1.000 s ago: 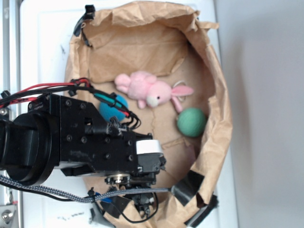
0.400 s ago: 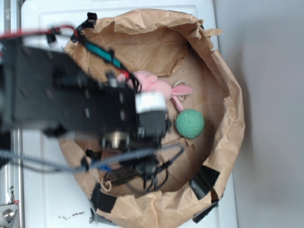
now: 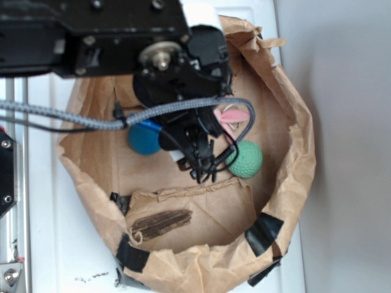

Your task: Grab the wood chip.

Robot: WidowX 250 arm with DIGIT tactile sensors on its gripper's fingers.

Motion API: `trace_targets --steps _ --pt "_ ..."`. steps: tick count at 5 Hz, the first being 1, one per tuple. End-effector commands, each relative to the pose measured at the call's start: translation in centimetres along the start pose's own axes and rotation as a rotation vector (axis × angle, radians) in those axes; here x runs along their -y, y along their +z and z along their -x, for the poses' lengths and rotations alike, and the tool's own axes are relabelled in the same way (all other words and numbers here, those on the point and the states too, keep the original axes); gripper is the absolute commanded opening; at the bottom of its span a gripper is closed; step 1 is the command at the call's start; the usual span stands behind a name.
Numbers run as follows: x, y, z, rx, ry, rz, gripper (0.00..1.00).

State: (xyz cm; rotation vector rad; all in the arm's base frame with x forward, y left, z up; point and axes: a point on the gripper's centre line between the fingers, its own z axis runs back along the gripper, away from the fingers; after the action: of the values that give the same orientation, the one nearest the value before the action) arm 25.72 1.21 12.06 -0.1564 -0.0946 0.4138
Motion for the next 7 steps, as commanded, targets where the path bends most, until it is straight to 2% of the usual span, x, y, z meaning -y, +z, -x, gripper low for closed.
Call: trace_targets --steps 1,2,3,4,5,6,7 --pt "2.4 -3.0 1.6 0.016 -0.107 -0.024 1.0" --pt "3.9 -4.4 2.7 0.029 -0.122 -0.022 1.0" --pt "5.4 -5.9 3.7 0.022 -0.145 0.013 1.0" --pt "5.8 -7.8 4.2 -0.018 -0.156 0.031 1.0" --pt "5.9 -9.5 6.5 -0.039 -0.189 0.01 1.0" --pt "5.3 -10.6 7.7 -0.05 -0.201 -0.015 0.52" --pt "4.9 -10.0 6.1 -0.018 -0.173 -0.03 0.0"
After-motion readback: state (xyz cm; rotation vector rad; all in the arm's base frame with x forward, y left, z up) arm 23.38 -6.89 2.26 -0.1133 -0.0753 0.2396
